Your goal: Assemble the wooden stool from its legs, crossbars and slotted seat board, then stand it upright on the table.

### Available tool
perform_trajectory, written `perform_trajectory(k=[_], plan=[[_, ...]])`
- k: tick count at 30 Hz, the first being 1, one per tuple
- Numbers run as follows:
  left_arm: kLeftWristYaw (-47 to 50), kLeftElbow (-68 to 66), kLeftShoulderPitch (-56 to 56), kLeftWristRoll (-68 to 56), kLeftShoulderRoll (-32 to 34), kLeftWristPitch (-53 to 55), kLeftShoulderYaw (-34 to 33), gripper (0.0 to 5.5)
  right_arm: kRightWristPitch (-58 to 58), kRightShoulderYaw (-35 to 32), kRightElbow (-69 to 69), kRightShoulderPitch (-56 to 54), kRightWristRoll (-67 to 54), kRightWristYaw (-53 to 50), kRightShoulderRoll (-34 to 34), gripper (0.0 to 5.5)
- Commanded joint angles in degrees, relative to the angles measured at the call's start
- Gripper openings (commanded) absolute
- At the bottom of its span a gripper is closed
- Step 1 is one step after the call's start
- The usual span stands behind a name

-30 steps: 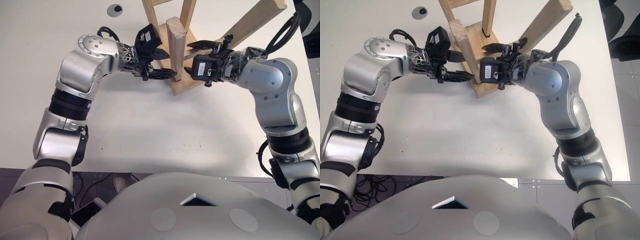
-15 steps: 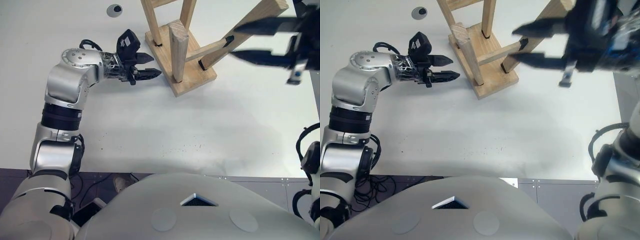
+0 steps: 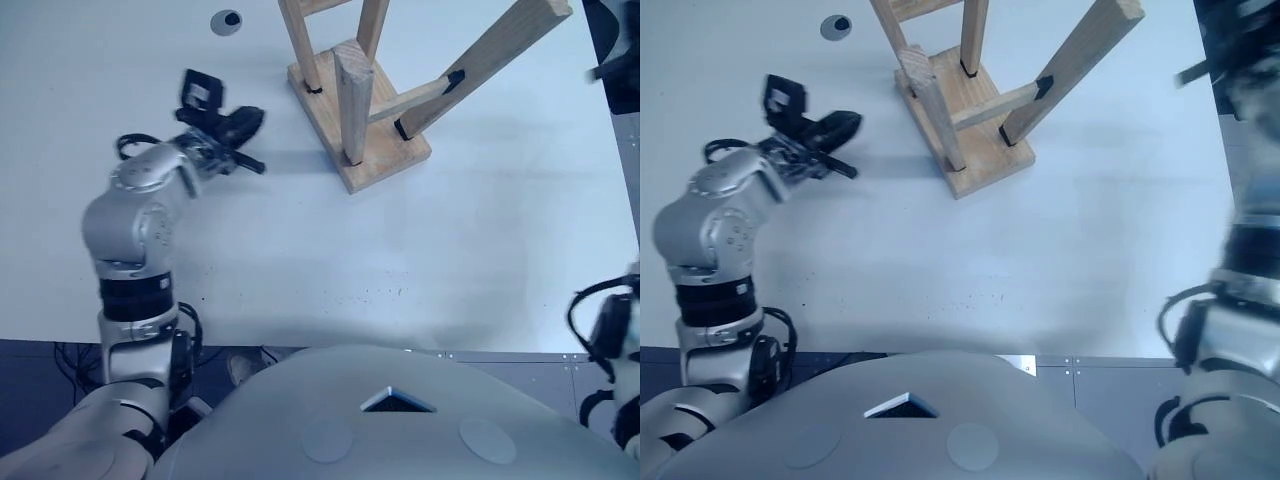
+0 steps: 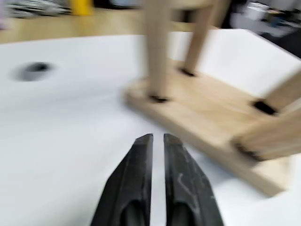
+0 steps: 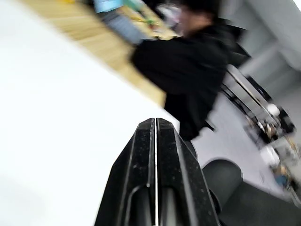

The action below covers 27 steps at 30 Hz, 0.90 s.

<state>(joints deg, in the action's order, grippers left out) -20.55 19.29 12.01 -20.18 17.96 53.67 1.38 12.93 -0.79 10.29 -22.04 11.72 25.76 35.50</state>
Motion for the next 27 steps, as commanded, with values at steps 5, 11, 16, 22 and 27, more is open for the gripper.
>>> perform_trajectory(k=[5, 11, 16, 22, 27], plan=[[5.2, -2.32, 3.57, 5.9, -3.35, 0.59, 8.74, 0.01, 8.33, 20.86, -19.05, 5.4, 6.83, 5.49, -9.85, 0.0], [4.91, -9.82, 3.97, 8.47, -2.5, -4.96, 6.3, 0.01, 11.38, 24.17, -22.07, 5.55, 8.8, 9.22, -8.75, 0.0], [2.87, -26.36, 12.52, 11.07, -2.11, -13.88, 4.87, 0.01, 11.15, 27.49, -22.72, 3.84, 10.04, 10.73, -9.85, 0.0], [0.94, -52.16, 24.91, 14.17, -1.17, -27.04, 2.71, 0.01, 8.64, 32.8, -19.84, 0.05, 12.69, 10.68, -13.28, 0.0], [-2.64, -52.93, 21.5, 14.27, 2.63, -30.57, 0.69, 0.01, 8.12, 32.05, -19.37, -0.63, 12.73, 10.97, -13.48, 0.0]])
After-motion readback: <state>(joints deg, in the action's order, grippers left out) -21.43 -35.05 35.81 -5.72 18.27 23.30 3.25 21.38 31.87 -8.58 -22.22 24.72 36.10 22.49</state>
